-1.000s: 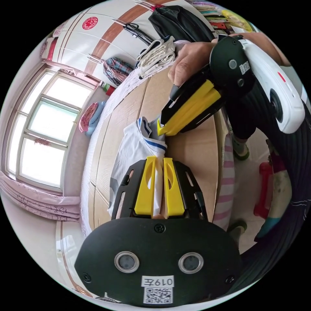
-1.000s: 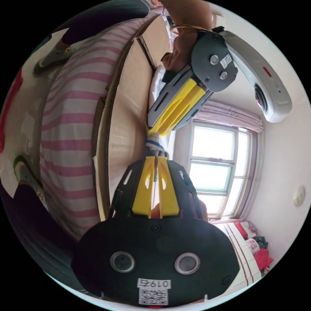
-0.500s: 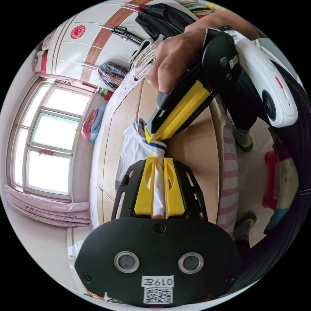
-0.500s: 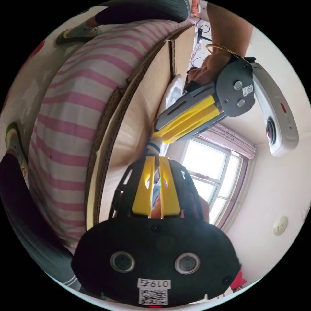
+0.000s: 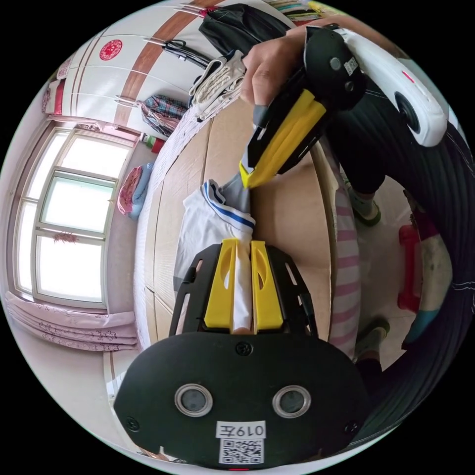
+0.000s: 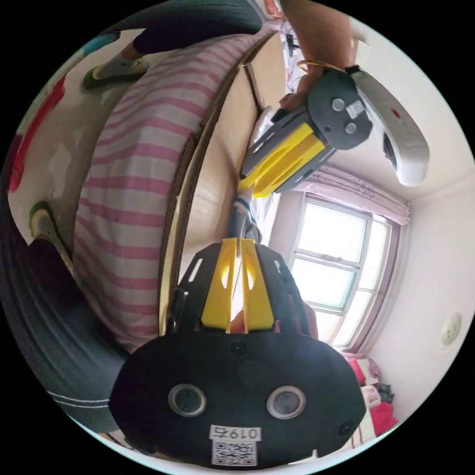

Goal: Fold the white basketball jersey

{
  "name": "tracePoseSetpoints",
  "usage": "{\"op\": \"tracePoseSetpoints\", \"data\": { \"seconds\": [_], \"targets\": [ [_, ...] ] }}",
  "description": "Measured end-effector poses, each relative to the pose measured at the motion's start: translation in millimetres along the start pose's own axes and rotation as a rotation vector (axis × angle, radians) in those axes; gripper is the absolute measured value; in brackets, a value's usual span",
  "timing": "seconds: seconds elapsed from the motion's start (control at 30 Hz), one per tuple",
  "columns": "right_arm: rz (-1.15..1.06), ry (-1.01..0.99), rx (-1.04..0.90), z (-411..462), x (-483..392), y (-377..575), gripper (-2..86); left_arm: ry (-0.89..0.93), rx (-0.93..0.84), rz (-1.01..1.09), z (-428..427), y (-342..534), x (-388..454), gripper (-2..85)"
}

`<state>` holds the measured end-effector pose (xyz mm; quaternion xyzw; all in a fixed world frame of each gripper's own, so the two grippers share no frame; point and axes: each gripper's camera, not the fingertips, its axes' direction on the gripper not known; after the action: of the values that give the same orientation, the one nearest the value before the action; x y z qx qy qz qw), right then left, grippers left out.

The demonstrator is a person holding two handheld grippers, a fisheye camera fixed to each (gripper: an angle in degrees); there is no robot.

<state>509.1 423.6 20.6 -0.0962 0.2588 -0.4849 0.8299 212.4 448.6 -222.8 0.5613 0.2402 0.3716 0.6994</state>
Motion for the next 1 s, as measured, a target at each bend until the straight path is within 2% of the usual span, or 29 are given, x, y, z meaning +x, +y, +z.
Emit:
{"op": "tracePoseSetpoints", "data": {
  "seconds": [0.1,0.17,0.2,0.27,0.3,0.37,0.47,0.73,0.83,1.0],
  "targets": [
    [0.22,-0.085,-0.004,-28.7,78.7,4.5,3.4,0.039,0.009,-0.009,-6.1,1.4,-6.6,4.7],
    [0.568,-0.232,-0.028,-39.7,160.3,24.6,4.5,0.063,0.018,-0.016,-11.7,4.0,-10.9,6.0],
    [0.672,-0.287,-0.019,-41.8,181.1,33.3,5.0,0.075,0.035,-0.037,-17.2,6.3,-14.6,6.6],
    [1.041,-0.542,0.058,-44.4,250.6,75.7,7.8,0.081,0.079,-0.083,-28.0,8.1,-20.7,7.1],
    [1.135,-0.601,0.083,-43.2,265.0,88.4,8.7,0.078,0.1,-0.095,-33.2,6.4,-22.8,7.3],
    [1.406,-0.876,0.202,-31.2,310.8,135.2,11.4,0.045,0.092,-0.083,-32.7,-0.6,-21.8,7.7],
    [1.54,-1.056,0.244,-22.0,360.9,170.2,11.2,0.02,0.065,-0.038,-21.6,-11.3,-18.1,7.8],
    [1.82,-1.575,0.383,28.2,469.5,229.7,10.8,0.182,0.095,-0.126,-8.1,-15.2,-45.8,7.8],
    [1.837,-1.714,0.387,38.1,511.6,227.8,10.5,0.228,0.099,-0.156,-5.1,-14.7,-58.0,7.5],
    [1.72,-1.828,0.229,30.8,584.6,188.9,10.9,0.258,0.106,-0.18,-2.9,-14.2,-72.2,7.0]
  ]
}}
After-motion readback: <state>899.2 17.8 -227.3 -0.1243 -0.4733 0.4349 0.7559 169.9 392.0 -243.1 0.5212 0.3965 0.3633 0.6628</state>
